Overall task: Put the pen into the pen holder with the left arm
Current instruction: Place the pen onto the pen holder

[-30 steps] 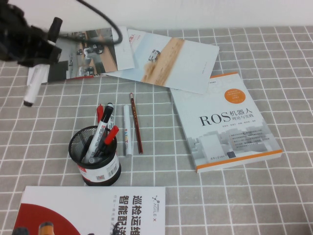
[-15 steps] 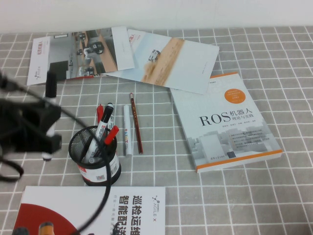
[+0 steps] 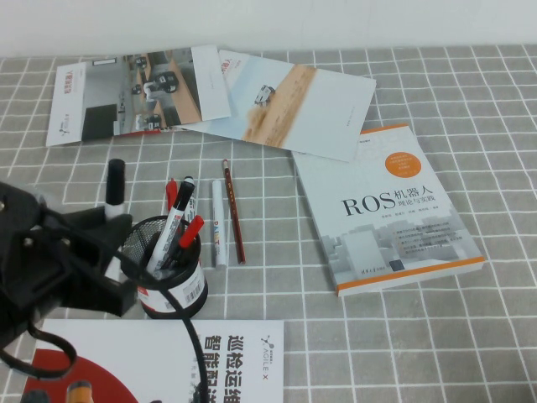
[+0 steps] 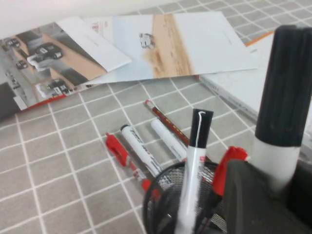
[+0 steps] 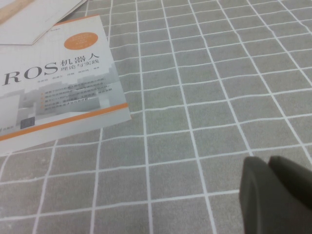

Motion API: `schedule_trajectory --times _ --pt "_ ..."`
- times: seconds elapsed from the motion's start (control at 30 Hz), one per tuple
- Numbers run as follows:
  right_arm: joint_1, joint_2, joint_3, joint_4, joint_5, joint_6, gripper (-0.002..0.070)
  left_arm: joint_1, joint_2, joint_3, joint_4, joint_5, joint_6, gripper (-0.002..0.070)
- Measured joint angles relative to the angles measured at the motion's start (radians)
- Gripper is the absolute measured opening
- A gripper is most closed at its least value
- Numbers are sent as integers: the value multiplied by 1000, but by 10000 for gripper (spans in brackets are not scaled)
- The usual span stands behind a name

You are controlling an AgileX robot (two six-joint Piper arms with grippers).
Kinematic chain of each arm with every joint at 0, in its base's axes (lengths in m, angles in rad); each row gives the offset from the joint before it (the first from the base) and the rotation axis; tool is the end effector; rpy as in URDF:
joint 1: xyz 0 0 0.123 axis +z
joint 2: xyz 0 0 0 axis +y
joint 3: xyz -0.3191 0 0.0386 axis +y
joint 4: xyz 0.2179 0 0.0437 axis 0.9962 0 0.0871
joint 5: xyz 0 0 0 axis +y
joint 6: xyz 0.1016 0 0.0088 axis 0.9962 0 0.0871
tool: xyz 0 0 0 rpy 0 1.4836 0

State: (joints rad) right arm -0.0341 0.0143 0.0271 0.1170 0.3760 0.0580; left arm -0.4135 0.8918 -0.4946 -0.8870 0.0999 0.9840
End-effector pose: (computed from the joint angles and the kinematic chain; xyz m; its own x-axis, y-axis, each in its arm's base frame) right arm -0.0024 0.0045 0.1679 -0.3184 0.1769 -0.9313 0.0471 0.9842 0.1709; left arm 0.1270 -0.0644 0.3145 -0.2859 0.2336 -0.9293 0.4974 0.8651 0.0644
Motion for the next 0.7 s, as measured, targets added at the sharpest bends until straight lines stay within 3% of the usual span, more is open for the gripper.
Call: schedule_trajectory --times 0.13,0.3,0.4,0.53,0.7 --pt "0 0 0 0 0 0 -15 -17 0 19 129 -92 -107 116" --pt "0 0 0 0 0 0 -15 -78 0 97 547 -300 -601 116" --pt "0 0 0 0 0 0 -15 -81 7 147 721 -404 -831 116" --pt "0 0 0 0 0 0 -15 -82 48 160 791 -484 -929 116" --pt "0 0 0 0 0 0 -15 -82 124 161 845 -617 -940 116"
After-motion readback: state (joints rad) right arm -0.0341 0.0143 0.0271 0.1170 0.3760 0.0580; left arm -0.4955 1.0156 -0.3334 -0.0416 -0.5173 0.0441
